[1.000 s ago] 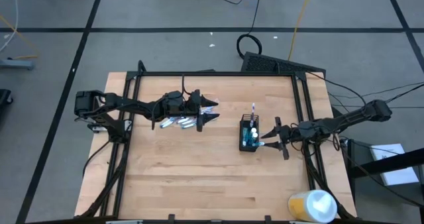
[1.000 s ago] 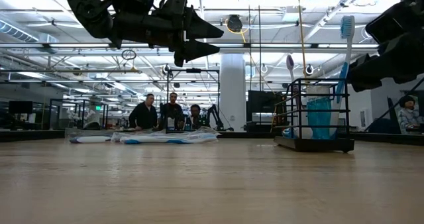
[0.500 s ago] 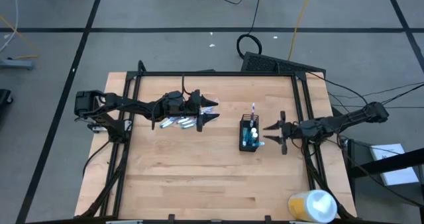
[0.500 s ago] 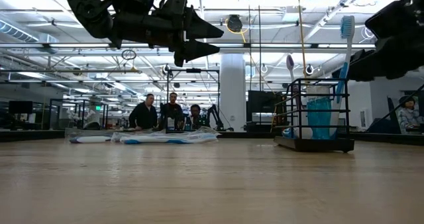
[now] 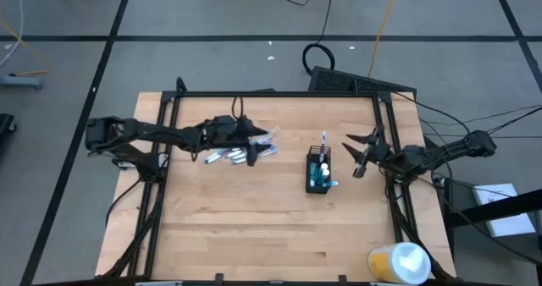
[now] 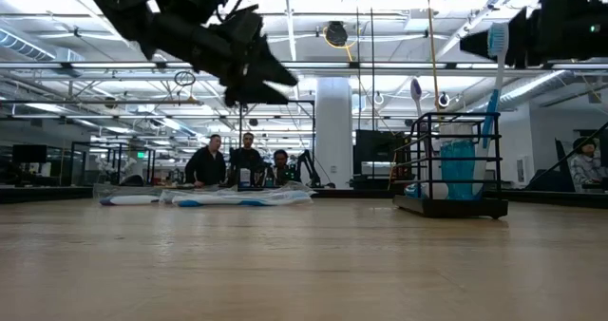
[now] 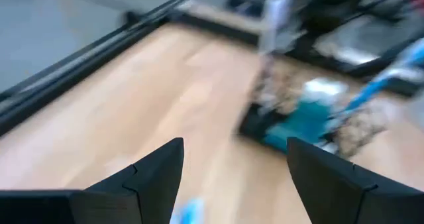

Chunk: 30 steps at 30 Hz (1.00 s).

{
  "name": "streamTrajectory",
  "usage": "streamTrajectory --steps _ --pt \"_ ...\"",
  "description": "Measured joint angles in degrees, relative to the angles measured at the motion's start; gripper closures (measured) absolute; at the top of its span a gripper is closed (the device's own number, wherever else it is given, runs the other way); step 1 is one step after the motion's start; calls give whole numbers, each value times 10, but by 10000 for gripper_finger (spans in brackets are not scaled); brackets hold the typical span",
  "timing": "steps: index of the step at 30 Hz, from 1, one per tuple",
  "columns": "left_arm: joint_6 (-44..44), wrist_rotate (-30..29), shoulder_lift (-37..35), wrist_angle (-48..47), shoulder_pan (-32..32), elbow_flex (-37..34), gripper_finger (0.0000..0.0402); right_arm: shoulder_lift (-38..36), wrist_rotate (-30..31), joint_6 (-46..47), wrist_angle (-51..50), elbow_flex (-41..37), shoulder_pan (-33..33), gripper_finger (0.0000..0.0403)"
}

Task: Pick & Place toothbrushing station
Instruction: Put the purple toothbrush into the top section of the mesh organizer

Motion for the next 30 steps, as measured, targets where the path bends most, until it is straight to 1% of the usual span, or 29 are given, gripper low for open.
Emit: streamTrajectory --steps 4,8,12,14,16,19,25,30 --pt "-23 -73 -73 -182 3 0 133 0 0 -39 39 0 0 273" --pt "-71 -92 -136 -389 3 0 133 0 0 -56 44 0 0 273" --pt "-178 -145 -168 -579 2 0 133 0 -1 -55 44 1 0 273" --pt "-234 -181 -171 -654 3 0 133 0 -1 -54 43 1 0 273" --pt "-279 -211 -170 -702 3 -3 133 0 -1 -54 43 1 0 273" --pt "-300 -220 -161 -690 3 -19 133 0 -1 -54 39 1 0 273" --pt "-281 -183 -136 -601 3 -62 133 0 -2 -41 33 1 0 273" --pt "-284 -181 -103 -562 3 -78 133 0 -2 -40 31 1 0 273"
